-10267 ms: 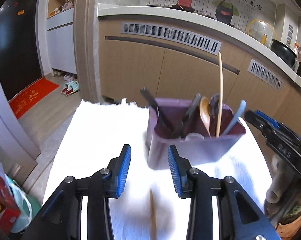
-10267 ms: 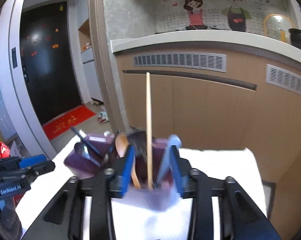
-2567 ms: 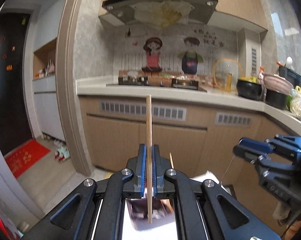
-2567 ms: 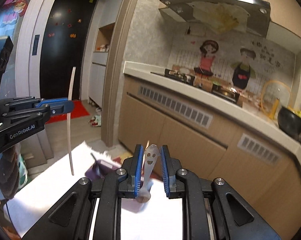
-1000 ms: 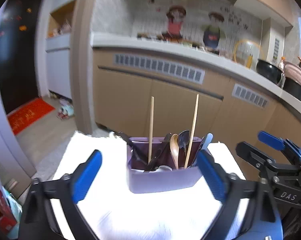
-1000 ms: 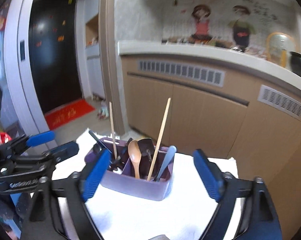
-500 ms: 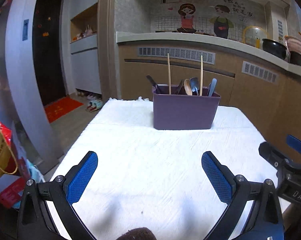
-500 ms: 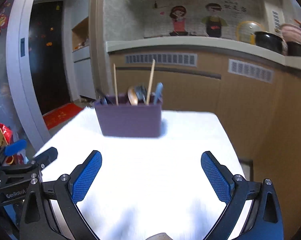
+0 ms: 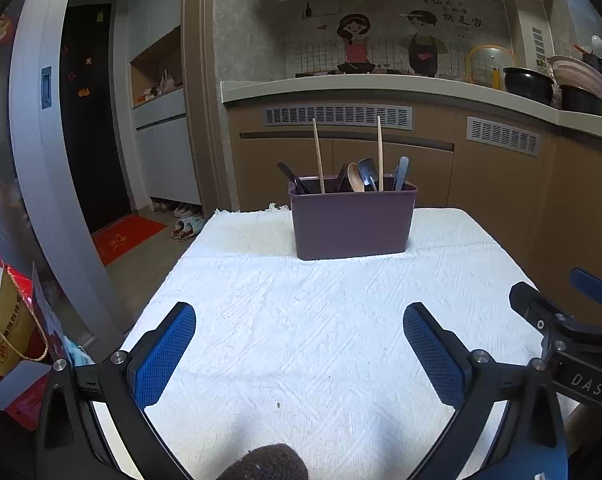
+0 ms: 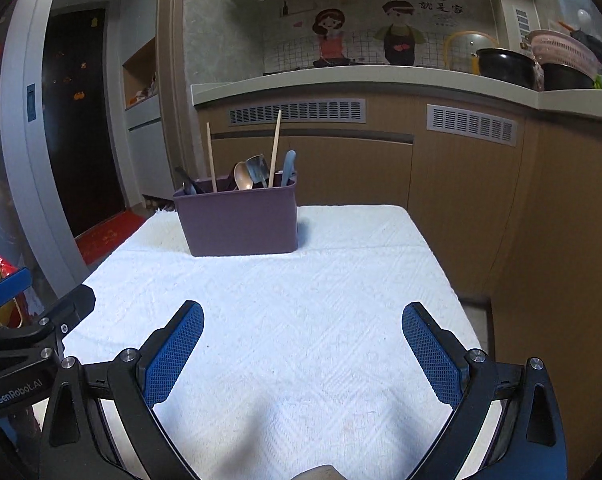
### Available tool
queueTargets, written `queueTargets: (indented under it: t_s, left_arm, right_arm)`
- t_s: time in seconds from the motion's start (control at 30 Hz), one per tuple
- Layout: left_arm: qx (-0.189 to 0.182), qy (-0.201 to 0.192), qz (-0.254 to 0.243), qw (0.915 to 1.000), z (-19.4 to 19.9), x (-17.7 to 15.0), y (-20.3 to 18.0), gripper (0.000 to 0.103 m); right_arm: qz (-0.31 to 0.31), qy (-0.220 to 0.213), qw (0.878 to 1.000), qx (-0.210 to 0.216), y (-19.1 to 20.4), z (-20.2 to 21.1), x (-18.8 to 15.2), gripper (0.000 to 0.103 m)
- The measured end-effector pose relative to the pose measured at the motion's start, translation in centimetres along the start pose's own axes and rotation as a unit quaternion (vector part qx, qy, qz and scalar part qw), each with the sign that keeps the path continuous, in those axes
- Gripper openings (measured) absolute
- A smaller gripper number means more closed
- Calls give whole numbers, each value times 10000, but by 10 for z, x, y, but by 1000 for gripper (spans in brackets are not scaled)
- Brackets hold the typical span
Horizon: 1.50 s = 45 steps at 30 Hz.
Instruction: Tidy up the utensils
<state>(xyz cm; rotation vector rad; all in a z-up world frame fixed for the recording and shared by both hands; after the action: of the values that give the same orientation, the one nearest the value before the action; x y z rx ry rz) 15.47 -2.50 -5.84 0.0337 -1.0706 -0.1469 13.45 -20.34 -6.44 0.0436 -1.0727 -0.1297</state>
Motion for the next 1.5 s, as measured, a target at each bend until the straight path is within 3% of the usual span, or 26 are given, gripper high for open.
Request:
queueTargets:
  t_s: [1.5]
  left_arm:
    - [-23,125,52,9999,0,-10,3,103]
  right_arm:
    - [125,91,9998,89,9,-2,-5,99]
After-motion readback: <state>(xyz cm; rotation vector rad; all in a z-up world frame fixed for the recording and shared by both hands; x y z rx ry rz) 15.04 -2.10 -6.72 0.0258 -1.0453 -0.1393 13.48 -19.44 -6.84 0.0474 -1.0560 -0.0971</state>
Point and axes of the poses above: each gripper's, at about its wrist camera, not at the fingertips, and z roughly against the way its jaws point, y to its left, x to its top, the point moved 10 cm from there along -z, roughly the way its jaws point, and after that the axes turned 3 degrees about -z, right-handed, at the moved point
